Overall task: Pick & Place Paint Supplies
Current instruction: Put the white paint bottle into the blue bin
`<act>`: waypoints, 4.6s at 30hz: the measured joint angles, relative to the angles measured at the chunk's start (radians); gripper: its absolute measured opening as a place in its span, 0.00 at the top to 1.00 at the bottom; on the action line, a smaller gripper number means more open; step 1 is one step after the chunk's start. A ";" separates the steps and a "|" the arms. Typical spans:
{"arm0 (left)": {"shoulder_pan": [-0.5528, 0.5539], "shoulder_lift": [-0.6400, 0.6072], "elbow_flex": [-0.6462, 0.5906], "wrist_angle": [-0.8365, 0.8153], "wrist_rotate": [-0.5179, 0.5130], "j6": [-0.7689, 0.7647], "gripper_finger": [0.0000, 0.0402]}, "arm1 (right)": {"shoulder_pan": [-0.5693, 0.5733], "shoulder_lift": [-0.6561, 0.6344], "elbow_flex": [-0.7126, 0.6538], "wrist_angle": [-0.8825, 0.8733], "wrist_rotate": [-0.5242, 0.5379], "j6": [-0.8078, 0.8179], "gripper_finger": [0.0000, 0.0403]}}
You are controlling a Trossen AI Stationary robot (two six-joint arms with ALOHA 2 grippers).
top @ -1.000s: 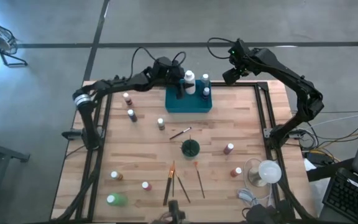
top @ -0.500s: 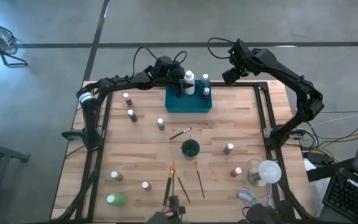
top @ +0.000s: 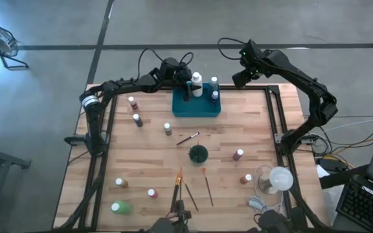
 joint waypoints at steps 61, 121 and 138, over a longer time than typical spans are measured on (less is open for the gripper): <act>0.008 0.197 -0.057 0.198 -0.193 -0.054 0.52 | -0.015 0.002 0.000 0.105 -0.034 -0.094 0.59; -0.016 0.193 -0.054 0.202 -0.321 -0.116 0.14 | -0.020 0.000 0.037 0.152 0.011 -0.200 0.77; -0.038 0.193 -0.057 0.202 -0.446 -0.114 0.05 | -0.019 0.000 0.075 0.168 0.011 -0.214 0.67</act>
